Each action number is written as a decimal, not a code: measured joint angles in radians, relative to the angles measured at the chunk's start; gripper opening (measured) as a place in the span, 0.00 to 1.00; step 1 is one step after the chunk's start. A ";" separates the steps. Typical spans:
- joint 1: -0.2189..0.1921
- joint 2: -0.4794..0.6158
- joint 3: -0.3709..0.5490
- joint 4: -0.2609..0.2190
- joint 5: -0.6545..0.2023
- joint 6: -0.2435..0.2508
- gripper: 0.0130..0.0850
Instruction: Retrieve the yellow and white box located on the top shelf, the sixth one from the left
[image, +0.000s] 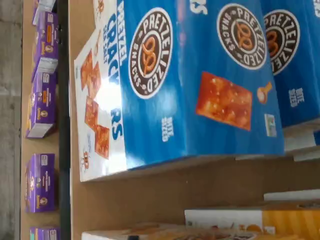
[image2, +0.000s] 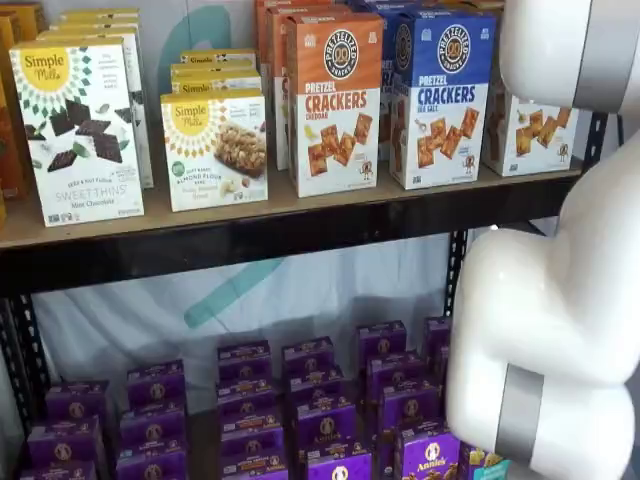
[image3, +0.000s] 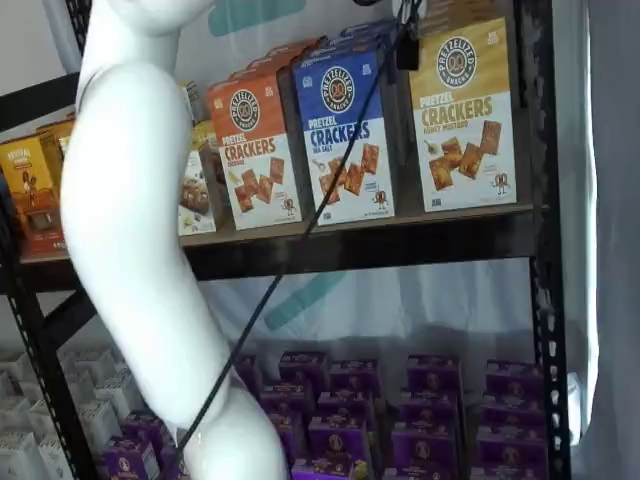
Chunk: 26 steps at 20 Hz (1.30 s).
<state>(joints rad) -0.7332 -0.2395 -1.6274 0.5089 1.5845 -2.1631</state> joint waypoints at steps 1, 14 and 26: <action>0.002 0.005 -0.003 -0.005 -0.006 -0.002 1.00; 0.032 0.067 -0.072 -0.093 -0.015 -0.010 1.00; 0.113 0.117 -0.160 -0.252 0.082 0.039 1.00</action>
<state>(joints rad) -0.6206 -0.1224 -1.7877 0.2568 1.6669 -2.1238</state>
